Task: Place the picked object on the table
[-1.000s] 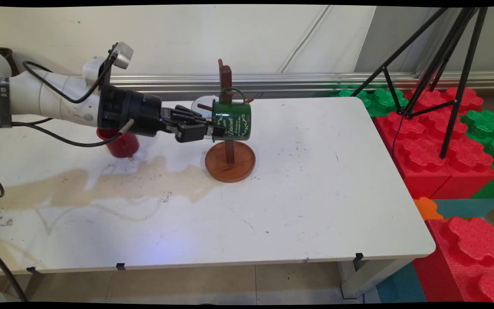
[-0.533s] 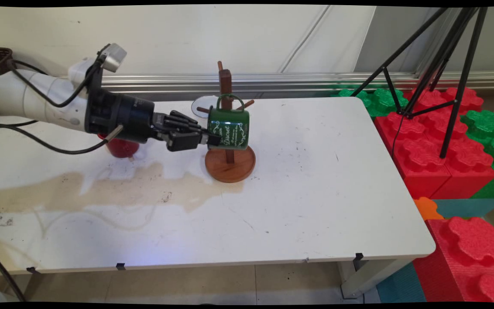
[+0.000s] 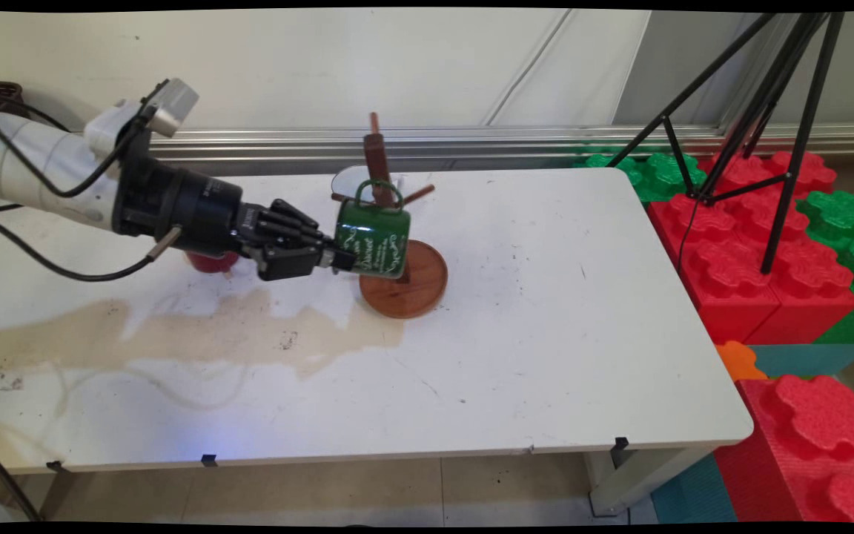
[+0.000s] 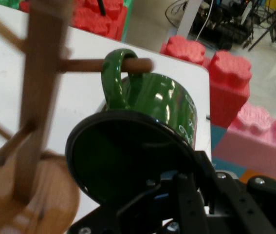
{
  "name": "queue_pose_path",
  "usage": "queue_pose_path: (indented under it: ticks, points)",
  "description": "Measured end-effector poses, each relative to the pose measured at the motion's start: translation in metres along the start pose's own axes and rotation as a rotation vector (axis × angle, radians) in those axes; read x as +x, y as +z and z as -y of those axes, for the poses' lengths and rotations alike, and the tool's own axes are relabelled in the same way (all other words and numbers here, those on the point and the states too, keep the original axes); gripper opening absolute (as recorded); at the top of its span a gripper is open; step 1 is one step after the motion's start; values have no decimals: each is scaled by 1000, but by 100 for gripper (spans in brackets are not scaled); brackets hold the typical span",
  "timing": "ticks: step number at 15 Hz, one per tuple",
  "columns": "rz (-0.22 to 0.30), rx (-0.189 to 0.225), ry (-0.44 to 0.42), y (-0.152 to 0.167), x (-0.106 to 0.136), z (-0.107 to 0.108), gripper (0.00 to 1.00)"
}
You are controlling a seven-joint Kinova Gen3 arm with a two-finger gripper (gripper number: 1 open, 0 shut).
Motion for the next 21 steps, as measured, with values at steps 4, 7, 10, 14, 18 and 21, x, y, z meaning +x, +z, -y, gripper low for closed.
queue_pose_path:
  ticks: [4, 7, 10, 14, 18, 21]
  points:
    - [40, 10, 32, -12, -1, 0, 0]
    - [56, 18, 49, -18, -1, 0, 0]
    - [66, 26, 67, -22, 3, 1, 0]
    - [70, 35, 84, -25, 9, 2, 0]
    - [63, 36, 92, -25, 16, 2, 0]
    - [52, 30, 90, -26, 23, -1, 0]
